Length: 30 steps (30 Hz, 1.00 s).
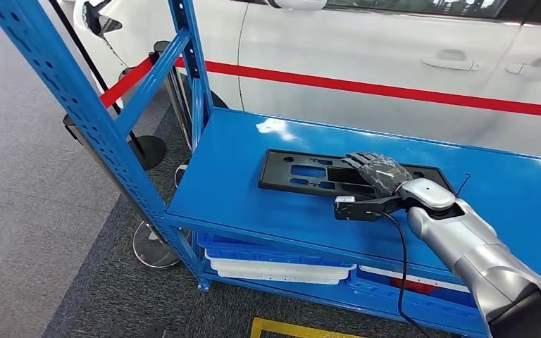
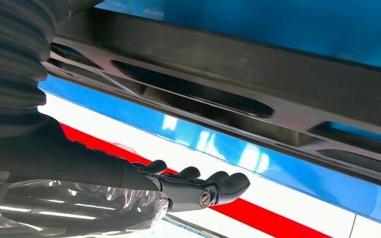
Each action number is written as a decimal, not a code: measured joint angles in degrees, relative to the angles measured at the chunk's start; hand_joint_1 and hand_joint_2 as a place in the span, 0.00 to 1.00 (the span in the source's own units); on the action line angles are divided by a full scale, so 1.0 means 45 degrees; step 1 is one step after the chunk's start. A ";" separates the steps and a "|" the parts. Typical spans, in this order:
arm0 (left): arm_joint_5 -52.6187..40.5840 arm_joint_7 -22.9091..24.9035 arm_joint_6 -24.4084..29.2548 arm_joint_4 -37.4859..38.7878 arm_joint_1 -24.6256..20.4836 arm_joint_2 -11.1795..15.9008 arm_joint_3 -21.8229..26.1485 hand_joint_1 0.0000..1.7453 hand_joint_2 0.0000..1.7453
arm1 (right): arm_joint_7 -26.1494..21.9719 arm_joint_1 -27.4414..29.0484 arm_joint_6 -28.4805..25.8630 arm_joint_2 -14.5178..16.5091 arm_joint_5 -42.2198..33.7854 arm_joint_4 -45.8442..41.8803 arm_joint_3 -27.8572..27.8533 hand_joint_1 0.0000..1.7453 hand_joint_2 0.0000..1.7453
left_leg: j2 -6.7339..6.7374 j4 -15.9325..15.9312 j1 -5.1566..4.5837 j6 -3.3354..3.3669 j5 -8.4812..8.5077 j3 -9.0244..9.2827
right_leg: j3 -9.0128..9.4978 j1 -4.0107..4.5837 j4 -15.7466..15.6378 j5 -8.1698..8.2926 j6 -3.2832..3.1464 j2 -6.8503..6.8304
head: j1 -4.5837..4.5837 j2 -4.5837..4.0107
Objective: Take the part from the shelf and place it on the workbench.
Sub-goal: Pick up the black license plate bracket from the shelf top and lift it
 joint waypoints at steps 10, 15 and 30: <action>0.0013 -0.0006 0.0072 0.0000 -0.0007 -0.0024 -0.0002 0.00 0.00 | -0.0060 0.0000 -0.0004 0.0035 -0.0125 0.0000 0.0023 0.00 1.00 | -0.0001 0.0004 -0.0045 0.0106 -0.0017 -0.0002 | 0.0032 -0.0041 -0.0070 0.0022 0.0157 -0.0001 | -0.0002 0.0002; 0.0010 -0.0045 0.0104 0.0000 -0.0007 -0.0024 -0.0002 0.00 0.00 | -0.0120 0.0010 -0.0128 0.0068 -0.0173 0.0000 0.0023 0.00 1.00 | -0.0001 0.0005 -0.0054 0.0111 -0.0018 -0.0002 | 0.0031 -0.0051 -0.0072 0.0027 0.0197 -0.0001 | -0.0002 0.0001; 0.0172 -0.0869 0.0013 0.0000 -0.0139 -0.0102 0.0040 0.00 1.00 | 0.0033 0.0281 -0.0259 0.0641 -0.0180 0.0509 0.0043 0.00 1.00 | 0.0010 0.0001 -0.0050 0.0119 -0.0014 0.0007 | 0.0025 -0.0045 -0.0071 0.0025 0.0239 0.0002 | -0.0002 0.0001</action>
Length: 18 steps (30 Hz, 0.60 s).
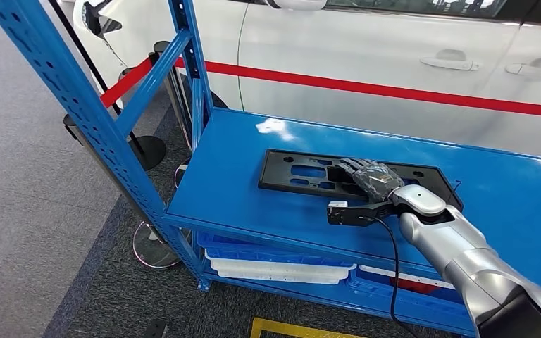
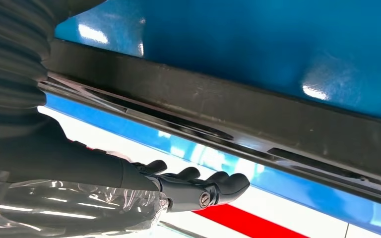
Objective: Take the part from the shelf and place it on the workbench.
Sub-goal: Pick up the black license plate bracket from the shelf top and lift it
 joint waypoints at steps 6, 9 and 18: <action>0.0025 -0.0007 -0.0141 0.0000 0.0006 0.0000 -0.0004 0.00 1.00 | -0.0017 -0.0011 0.0105 0.0005 -0.0007 0.0099 0.0000 0.00 1.00 | 0.0000 0.0000 0.0000 0.0000 0.0000 0.0011 | 0.0011 0.0000 0.0000 -0.0002 0.0005 0.0000 | 0.0000 0.0000; 0.0046 -0.0083 -0.0233 0.0000 0.0008 0.0001 -0.0004 0.00 1.00 | -0.0030 -0.0010 0.0093 0.0006 -0.0024 0.0130 0.0000 0.00 1.00 | 0.0000 0.0000 0.0000 0.0001 0.0001 0.0018 | 0.0020 0.0000 0.0000 -0.0002 0.0006 -0.0001 | 0.0000 0.0000; 0.0299 0.0011 -0.1240 0.0000 0.0008 0.0008 0.0013 0.00 1.00 | -0.0164 -0.0007 0.0020 0.0065 0.0130 0.0176 0.0000 0.00 1.00 | 0.0000 0.0000 0.0000 0.0001 0.0001 0.0032 | 0.0033 -0.0001 0.0000 -0.0002 0.0006 0.0000 | 0.0000 0.0001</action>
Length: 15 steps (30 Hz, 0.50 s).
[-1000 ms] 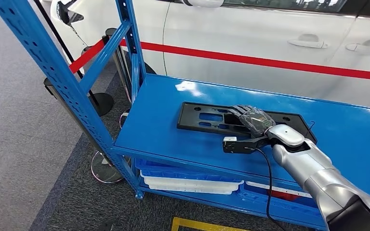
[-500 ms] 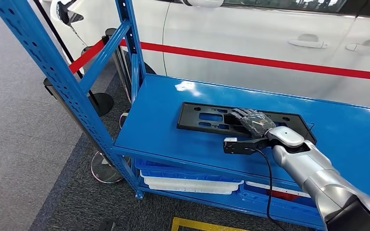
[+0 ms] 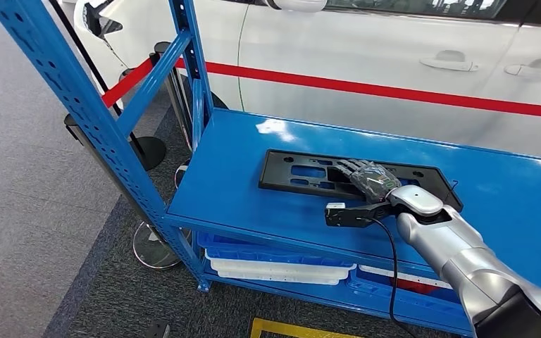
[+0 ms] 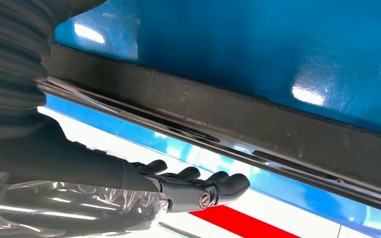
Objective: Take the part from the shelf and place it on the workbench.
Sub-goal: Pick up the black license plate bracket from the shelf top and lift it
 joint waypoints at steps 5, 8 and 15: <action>-0.0028 -0.0018 0.0035 0.0000 -0.0003 -0.0004 0.0007 0.00 1.00 | 0.0034 0.0002 -0.0061 0.0040 0.0094 0.0000 0.0000 0.00 1.00 | 0.0000 -0.0001 0.0000 0.0000 0.0000 0.0003 | 0.0001 0.0000 0.0000 0.0000 0.0000 0.0000 | 0.0000 0.0000; -0.0023 -0.0018 0.0106 0.0000 -0.0005 -0.0004 0.0007 0.00 1.00 | 0.0080 0.0003 -0.0152 0.0049 0.0222 0.0000 0.0000 0.00 1.00 | 0.0000 0.0000 0.0000 0.0000 0.0000 0.0004 | 0.0001 0.0000 0.0000 0.0000 0.0000 0.0000 | 0.0000 0.0000; 0.0005 0.0018 0.0272 0.0000 -0.0005 -0.0004 0.0017 0.00 1.00 | 0.0236 0.0060 -0.0215 0.0070 0.0293 0.0049 -0.0016 1.00 1.00 | 0.0000 0.0000 0.0000 0.0000 0.0000 0.0002 | 0.0002 0.0000 0.0000 0.0000 0.0001 0.0000 | 0.0000 0.0000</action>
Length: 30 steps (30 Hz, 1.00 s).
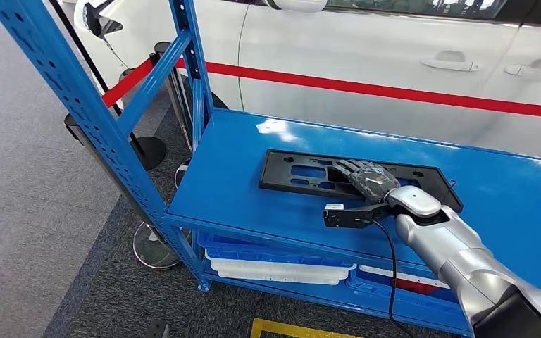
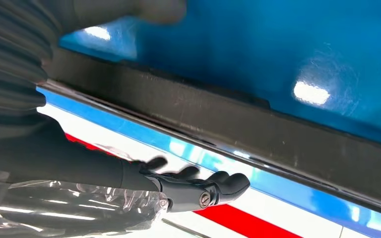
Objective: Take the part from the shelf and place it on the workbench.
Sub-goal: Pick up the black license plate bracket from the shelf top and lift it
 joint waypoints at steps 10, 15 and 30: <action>0.0051 -0.0027 0.0060 0.0000 0.0000 0.0000 0.0061 0.00 1.00 | -0.0064 0.0061 -0.0335 0.0040 -0.0118 0.0044 -0.0201 1.00 1.00 | 0.0000 0.0000 0.0000 0.0000 -0.0001 -0.0001 | -0.0002 0.0000 0.0000 -0.0003 0.0004 0.0000 | 0.0000 0.0000; 0.0199 -0.0010 0.0066 0.0000 0.0000 0.0000 0.0072 0.00 1.00 | -0.0169 0.0058 -0.0388 0.0050 -0.0108 0.0044 -0.0309 1.00 1.00 | 0.0000 0.0000 0.0000 0.0000 0.0000 -0.0001 | -0.0001 0.0000 0.0000 -0.0003 0.0004 0.0000 | 0.0000 -0.0002; -0.0252 -0.2502 0.0329 0.0000 -0.0108 -0.0027 0.0044 0.00 0.00 | -0.0372 0.0120 -0.0658 0.0098 0.0110 0.0072 -0.0426 1.00 1.00 | -0.0001 0.0000 0.0000 0.0000 0.0001 0.0000 | 0.0000 0.0000 0.0000 -0.0003 0.0005 -0.0001 | 0.0000 0.0000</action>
